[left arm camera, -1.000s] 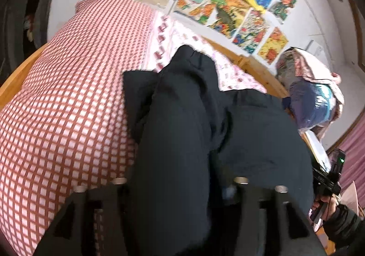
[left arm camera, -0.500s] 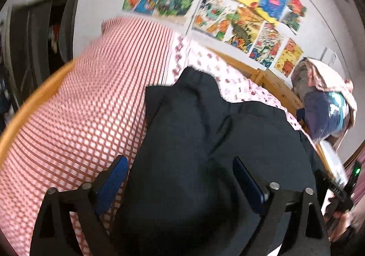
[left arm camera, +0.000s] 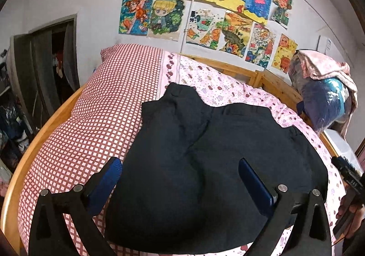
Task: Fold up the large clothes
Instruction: 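Lift both grippers off the folded jacket and pull them back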
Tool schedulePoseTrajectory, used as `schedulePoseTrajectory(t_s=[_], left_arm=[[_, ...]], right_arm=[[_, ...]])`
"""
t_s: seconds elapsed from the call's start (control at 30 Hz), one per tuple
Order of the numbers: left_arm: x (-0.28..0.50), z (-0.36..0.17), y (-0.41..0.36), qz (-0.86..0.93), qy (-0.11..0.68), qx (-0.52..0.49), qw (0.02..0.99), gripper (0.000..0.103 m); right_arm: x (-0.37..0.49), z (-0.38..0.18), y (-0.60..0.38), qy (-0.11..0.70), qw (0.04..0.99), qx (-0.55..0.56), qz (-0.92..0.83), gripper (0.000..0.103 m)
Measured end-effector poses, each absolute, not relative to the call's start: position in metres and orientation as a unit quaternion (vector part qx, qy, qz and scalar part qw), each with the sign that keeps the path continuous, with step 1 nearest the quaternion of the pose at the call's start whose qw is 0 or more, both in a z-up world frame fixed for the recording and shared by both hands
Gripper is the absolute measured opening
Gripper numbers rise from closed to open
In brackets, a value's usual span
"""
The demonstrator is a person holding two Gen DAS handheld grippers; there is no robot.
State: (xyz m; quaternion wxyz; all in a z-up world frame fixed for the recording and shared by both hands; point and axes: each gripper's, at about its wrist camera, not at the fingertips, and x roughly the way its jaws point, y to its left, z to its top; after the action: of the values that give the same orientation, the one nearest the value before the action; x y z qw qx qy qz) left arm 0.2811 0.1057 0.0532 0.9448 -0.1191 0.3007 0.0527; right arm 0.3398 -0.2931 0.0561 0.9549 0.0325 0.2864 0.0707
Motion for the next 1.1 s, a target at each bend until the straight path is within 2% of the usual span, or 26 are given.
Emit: schedulePoseTrajectory(t_s=[0.37,1.1], left_arm=[[0.249,0.086,0.075,0.030,0.267,-0.083,0.960,0.103],[0.178,0.144,0.044,-0.002,0.221,-0.030,0.975,0.103]], right_arm=[[0.294,0.100,-0.281,0.237,0.964,0.015,0.120,0.096],[0.206,0.137,-0.259,0.213,0.960,0.015,0.183,0.096]])
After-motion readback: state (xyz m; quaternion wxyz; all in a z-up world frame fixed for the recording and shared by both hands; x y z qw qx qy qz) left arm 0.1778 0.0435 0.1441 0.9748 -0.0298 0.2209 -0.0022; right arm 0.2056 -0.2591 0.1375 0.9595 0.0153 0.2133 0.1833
